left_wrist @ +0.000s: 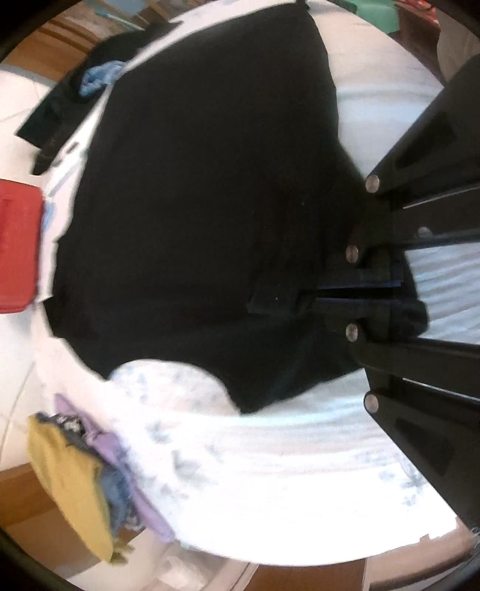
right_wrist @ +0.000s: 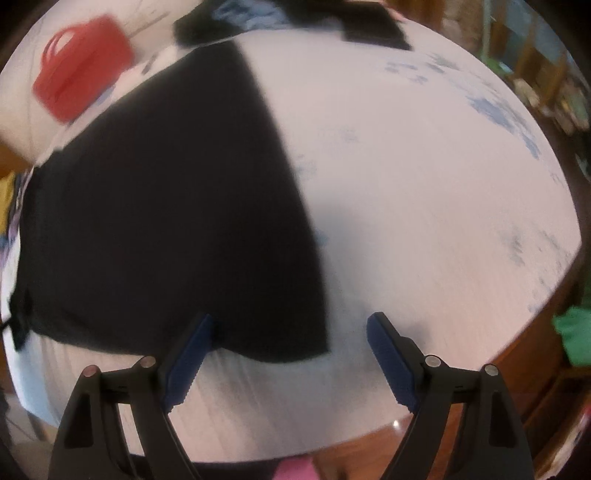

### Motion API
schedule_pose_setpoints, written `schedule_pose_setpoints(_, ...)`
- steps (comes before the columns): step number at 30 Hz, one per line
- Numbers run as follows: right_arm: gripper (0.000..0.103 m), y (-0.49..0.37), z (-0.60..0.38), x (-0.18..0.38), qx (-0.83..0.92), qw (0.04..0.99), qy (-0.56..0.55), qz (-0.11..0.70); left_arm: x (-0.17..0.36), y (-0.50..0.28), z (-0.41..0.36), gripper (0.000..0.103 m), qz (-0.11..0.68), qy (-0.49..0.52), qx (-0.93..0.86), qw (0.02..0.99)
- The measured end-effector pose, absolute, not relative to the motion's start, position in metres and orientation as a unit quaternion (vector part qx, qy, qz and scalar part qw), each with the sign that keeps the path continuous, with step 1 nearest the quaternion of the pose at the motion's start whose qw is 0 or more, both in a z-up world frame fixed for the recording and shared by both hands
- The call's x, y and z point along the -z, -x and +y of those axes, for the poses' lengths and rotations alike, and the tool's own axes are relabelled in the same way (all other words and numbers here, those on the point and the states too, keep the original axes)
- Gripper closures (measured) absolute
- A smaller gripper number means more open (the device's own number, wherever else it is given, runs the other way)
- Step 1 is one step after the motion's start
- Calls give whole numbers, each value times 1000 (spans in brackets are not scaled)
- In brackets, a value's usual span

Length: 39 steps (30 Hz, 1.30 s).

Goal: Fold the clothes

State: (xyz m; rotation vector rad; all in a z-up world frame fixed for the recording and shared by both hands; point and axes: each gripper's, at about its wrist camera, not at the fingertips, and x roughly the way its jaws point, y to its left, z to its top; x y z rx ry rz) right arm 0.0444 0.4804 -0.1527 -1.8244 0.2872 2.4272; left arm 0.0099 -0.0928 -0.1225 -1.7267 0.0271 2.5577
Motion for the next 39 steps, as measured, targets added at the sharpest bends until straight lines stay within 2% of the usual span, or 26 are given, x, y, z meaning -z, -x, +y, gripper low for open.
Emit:
schedule_pose_setpoints(1, 42, -42, 475, 154, -793, 48, 603, 78, 109, -13, -95, 99, 7, 548, -836, 29)
schedule_pose_setpoints(2, 91, -41, 470, 149, -793, 49, 604, 66, 96, -15, -96, 99, 6, 536, -843, 33)
schedule_pose_setpoints(3, 97, -40, 469, 142, -795, 41, 601, 75, 82, -17, -96, 99, 5, 524, -851, 36)
schedule_pose_setpoints(9, 97, -3, 469, 74, -830, 9, 552, 78, 38, 22, -89, 99, 24, 486, -872, 47)
schedule_pose_setpoints(14, 97, 48, 480, 57, -843, 5, 533, 71, 59, 109, -98, 99, -10, 516, -856, 36)
schedule_pose_setpoints(15, 93, 59, 483, 55, -845, 6, 530, 70, 65, 121, -101, 99, -18, 525, -850, 34)
schedule_pose_setpoints(16, 82, 69, 485, 53, -847, 6, 528, 68, 69, 129, -103, 98, -21, 532, -846, 27)
schedule_pose_setpoints(17, 69, 79, 488, 51, -849, 6, 525, 67, 73, 137, -104, 91, -23, 539, -842, 21)
schedule_pose_setpoints(18, 63, 89, 491, 49, -850, 7, 522, 65, 77, 146, -106, 78, -26, 546, -837, 15)
schedule_pose_setpoints(19, 52, 99, 493, 47, -852, 7, 519, 64, 76, 145, -107, 67, -21, 544, -839, 7)
schedule_pose_setpoints(20, 44, 109, 496, 45, -854, 7, 516, 63, 72, 142, -110, 36, -18, 539, -842, 2)
schedule_pose_setpoints(21, 41, 117, 499, 44, -856, 6, 513, 65, 71, 138, -114, 8, -20, 534, -845, -1)
schedule_pose_setpoints(22, 35, 114, 502, 43, -857, 3, 510, 75, 67, 131, -119, 1, -24, 526, -850, -6)
schedule_pose_setpoints(25, 29, 96, 517, 52, -849, 11, 519, 97, 66, 104, -136, 0, -36, 523, -851, -31)
schedule_pose_setpoints(28, 29, 71, 531, 73, -835, 21, 534, 130, 81, 78, -147, 0, -38, 538, -840, -58)
schedule_pose_setpoints(29, 29, 62, 534, 82, -829, 23, 540, 142, 90, 71, -148, 1, -41, 545, -835, -65)
schedule_pose_setpoints(32, 29, 44, 538, 103, -814, 22, 554, 169, 112, 53, -151, 16, -52, 564, -820, -83)
schedule_pose_setpoints(36, 29, 32, 535, 120, -803, 19, 565, 190, 129, 44, -143, 17, -38, 569, -817, -85)
schedule_pose_setpoints(39, 29, 33, 517, 117, -810, 18, 564, 160, 137, 48, -138, 17, -35, 568, -819, -75)
